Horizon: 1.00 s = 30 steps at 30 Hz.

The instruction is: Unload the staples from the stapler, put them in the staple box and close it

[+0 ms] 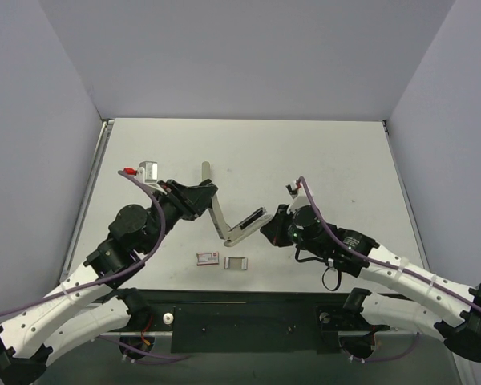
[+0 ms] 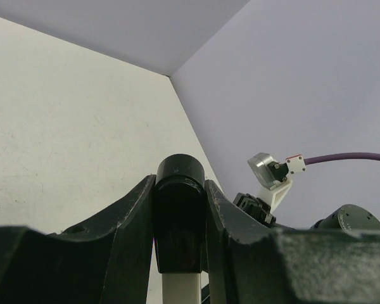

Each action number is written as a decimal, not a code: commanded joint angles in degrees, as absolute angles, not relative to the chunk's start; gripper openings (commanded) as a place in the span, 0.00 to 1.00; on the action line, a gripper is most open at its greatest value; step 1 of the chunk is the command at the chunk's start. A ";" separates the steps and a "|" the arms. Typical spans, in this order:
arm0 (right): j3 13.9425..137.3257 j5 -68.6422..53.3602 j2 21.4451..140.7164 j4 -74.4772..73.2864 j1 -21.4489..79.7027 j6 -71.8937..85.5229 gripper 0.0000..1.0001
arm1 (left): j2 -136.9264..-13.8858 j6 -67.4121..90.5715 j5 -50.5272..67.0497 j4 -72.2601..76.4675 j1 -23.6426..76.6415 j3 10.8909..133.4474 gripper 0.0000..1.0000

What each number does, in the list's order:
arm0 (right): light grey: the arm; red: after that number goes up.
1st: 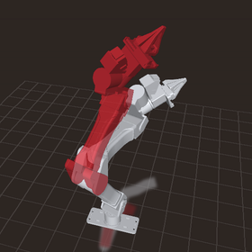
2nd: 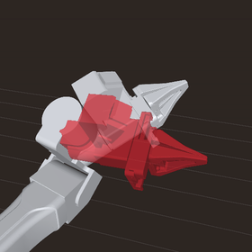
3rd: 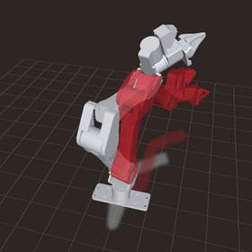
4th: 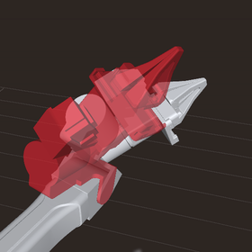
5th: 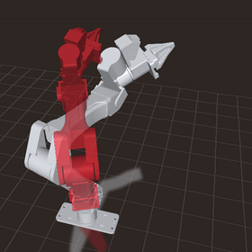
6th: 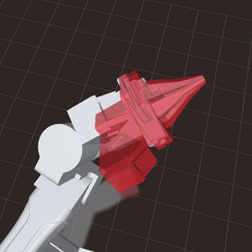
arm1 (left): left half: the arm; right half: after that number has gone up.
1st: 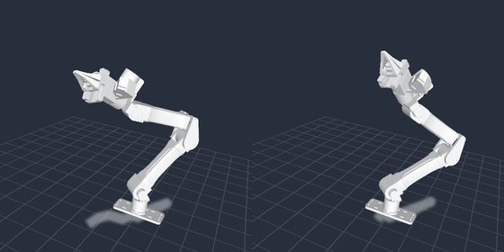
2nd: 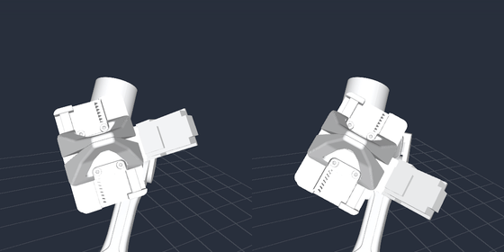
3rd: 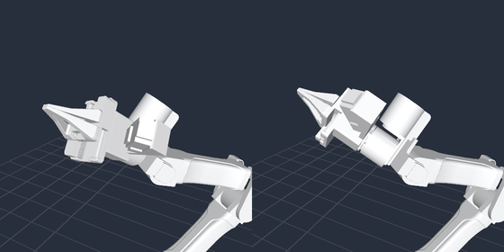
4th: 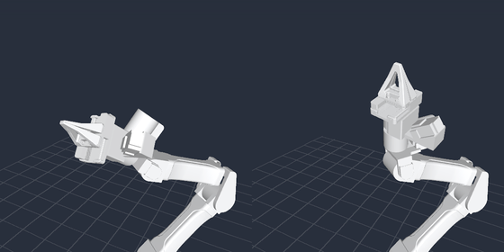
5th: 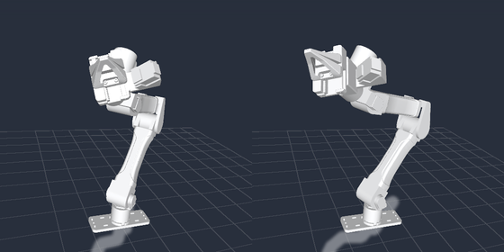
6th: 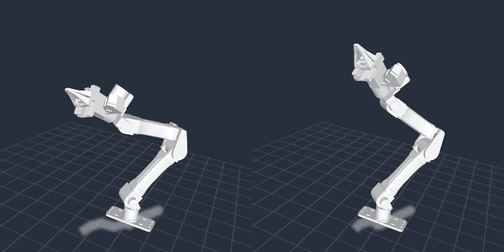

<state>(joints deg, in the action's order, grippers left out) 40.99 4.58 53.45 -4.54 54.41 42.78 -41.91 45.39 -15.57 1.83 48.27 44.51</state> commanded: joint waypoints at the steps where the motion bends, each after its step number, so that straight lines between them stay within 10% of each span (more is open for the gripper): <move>1: 46.23 7.82 54.05 -6.32 54.05 38.67 0.00 | -38.59 49.48 -12.83 4.57 48.25 44.39 0.00; 15: 50.97 3.70 47.90 -12.91 53.35 32.61 0.00 | -37.70 48.52 -3.44 8.08 48.16 41.93 0.00; 30: 60.55 -33.12 50.62 -19.77 50.54 17.41 0.00 | -44.03 44.83 29.61 21.27 48.08 47.11 0.00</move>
<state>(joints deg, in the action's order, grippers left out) 57.06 -21.50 50.28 -17.78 50.92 23.35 -44.64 44.75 17.74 9.32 48.10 42.04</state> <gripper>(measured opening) 0.001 0.410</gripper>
